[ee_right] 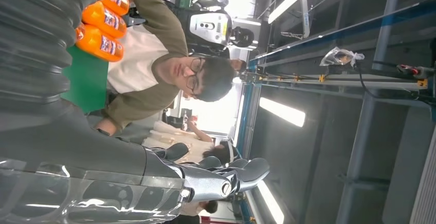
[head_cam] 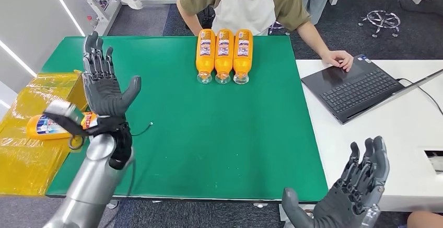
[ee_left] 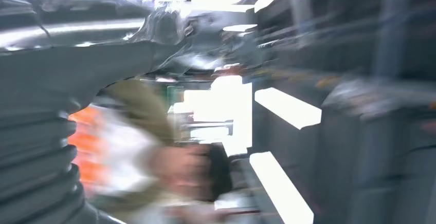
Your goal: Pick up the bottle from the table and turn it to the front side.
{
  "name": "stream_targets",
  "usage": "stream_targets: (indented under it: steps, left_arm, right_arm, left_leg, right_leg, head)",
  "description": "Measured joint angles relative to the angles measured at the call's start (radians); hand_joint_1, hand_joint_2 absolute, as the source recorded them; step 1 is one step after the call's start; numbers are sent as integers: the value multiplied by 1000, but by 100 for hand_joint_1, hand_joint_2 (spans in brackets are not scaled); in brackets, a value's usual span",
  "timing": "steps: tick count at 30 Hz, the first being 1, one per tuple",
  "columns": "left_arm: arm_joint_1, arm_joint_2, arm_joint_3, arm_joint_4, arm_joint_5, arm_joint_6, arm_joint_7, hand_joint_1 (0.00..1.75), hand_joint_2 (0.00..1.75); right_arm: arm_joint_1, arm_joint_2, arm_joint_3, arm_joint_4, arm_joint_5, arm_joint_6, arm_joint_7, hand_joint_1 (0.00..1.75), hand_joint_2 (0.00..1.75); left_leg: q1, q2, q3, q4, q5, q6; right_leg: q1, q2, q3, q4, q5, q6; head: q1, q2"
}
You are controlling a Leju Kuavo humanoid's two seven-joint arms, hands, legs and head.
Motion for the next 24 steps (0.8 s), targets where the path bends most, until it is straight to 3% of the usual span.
stream_targets:
  steps: [5, 10, 16, 24]
  left_arm:
    - [148, -107, -65, -242, 223, -60, -11, 0, 175]
    - [266, -167, -91, -329, 352, -149, -8, 0, 175]
    - [319, -187, -105, -344, 290, -153, 30, 0, 175]
    - [379, -184, -108, -321, 143, -155, 3, 0, 175]
  right_arm:
    - [4, -5, 4, -5, -10, 0, 0, 0, 175]
    - [4, -17, 16, -6, -27, 0, 0, 0, 175]
    - [1, -25, 26, -2, -21, 0, 0, 0, 175]
    - [-13, -37, 38, 20, -29, 0, 0, 0, 175]
  left_leg:
    - [0, 0, 0, 0, -2, 1]
    - [0, 0, 0, 0, -2, 1]
    - [1, 0, 0, 0, -2, 1]
    - [0, -1, 0, 0, -2, 1]
  right_leg:
    - [0, 0, 0, 0, -1, 2]
    - [0, 0, 0, 0, -2, 2]
    - [0, 0, 0, 1, -2, 2]
    - [0, -1, 1, 0, -2, 2]
  head:
    - [0, 0]
    - [0, 0]
    - [0, 0]
    - [0, 0]
